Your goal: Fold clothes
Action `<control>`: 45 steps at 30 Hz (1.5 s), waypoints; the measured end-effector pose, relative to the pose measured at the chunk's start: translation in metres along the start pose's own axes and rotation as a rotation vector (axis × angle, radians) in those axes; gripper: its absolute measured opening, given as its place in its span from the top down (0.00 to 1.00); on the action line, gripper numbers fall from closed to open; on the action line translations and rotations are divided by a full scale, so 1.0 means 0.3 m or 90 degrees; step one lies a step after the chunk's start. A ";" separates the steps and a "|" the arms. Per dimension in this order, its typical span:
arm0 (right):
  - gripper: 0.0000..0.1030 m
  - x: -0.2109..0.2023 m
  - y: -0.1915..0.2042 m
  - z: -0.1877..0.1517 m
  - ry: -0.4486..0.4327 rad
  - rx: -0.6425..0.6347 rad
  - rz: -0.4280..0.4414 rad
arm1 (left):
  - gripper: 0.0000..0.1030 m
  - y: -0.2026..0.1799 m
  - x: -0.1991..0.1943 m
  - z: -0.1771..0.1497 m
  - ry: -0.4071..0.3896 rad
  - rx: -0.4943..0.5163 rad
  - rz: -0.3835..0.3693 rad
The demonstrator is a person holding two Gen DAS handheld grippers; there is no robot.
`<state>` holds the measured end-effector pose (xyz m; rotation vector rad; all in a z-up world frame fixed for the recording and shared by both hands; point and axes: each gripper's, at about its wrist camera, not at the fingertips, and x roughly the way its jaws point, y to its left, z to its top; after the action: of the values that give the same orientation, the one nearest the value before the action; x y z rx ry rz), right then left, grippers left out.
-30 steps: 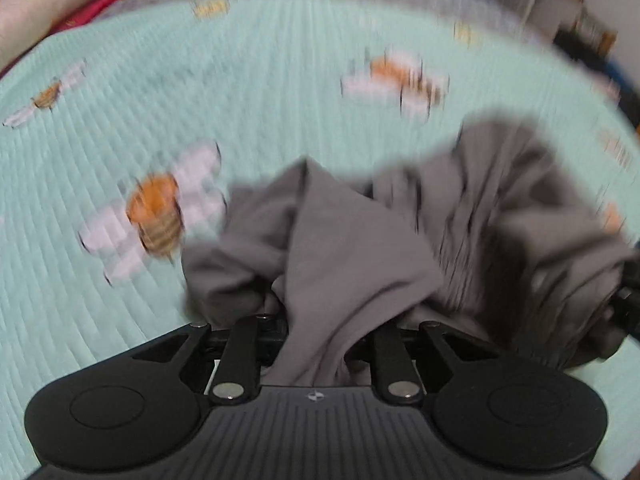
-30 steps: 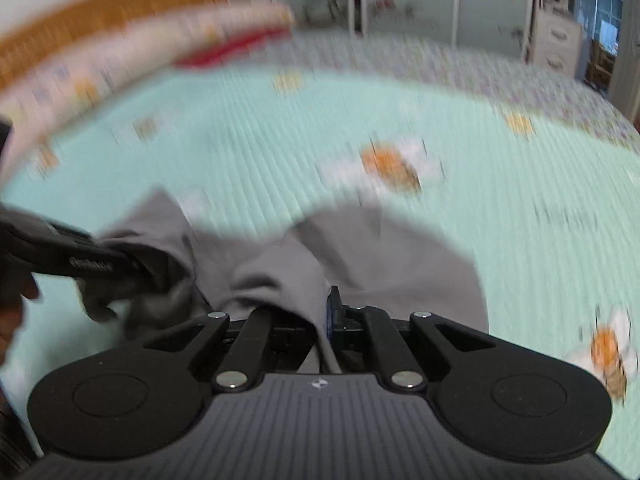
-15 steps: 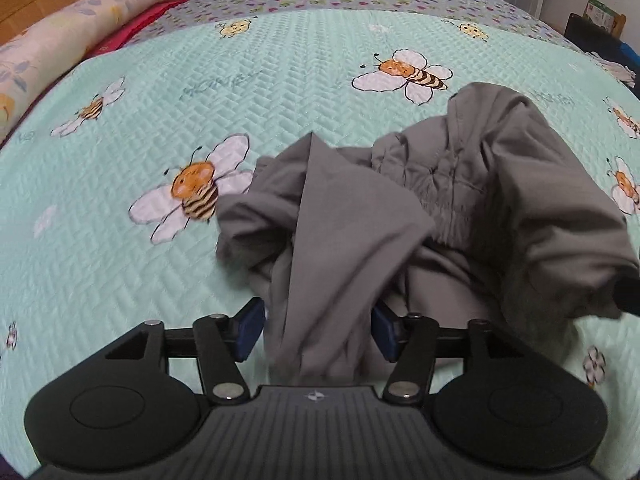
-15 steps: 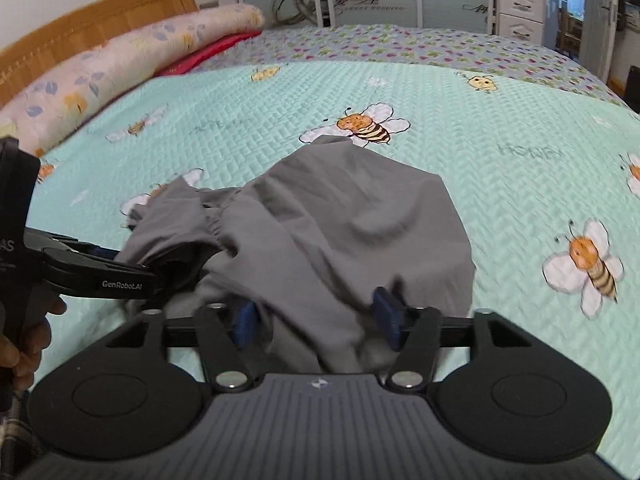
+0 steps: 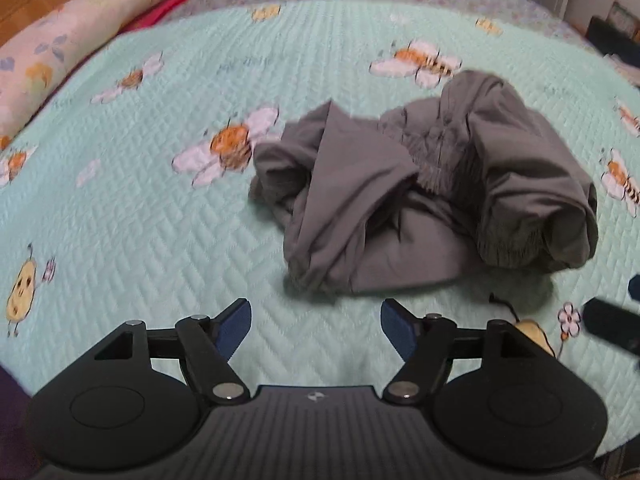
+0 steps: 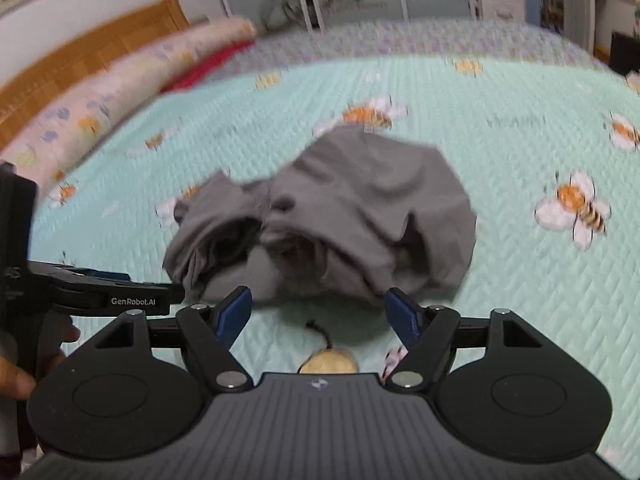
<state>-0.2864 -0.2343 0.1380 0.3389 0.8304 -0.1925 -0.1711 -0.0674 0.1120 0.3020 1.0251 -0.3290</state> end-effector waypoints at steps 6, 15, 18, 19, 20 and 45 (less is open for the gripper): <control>0.20 -0.007 0.076 0.029 0.034 -0.006 -0.008 | 0.28 -0.010 -0.017 0.001 0.073 0.018 0.010; 0.20 -0.008 0.135 0.041 0.052 -0.059 -0.049 | 0.28 -0.009 -0.008 -0.008 0.110 -0.019 -0.011; 0.20 0.000 0.126 0.039 0.057 -0.059 -0.050 | 0.28 -0.016 -0.001 -0.007 0.115 -0.018 -0.010; 0.20 0.002 0.122 0.039 0.057 -0.057 -0.050 | 0.28 -0.019 -0.001 -0.007 0.116 -0.016 -0.012; 0.20 0.004 0.119 0.039 0.057 -0.056 -0.051 | 0.28 -0.020 -0.002 -0.006 0.116 -0.015 -0.013; 0.20 0.057 0.117 0.054 0.068 -0.060 -0.051 | 0.28 -0.017 0.040 0.011 0.108 -0.020 -0.019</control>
<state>-0.2535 -0.2084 0.1430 0.2298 0.9564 -0.2101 -0.1650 -0.0749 0.1027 0.2905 1.2019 -0.3183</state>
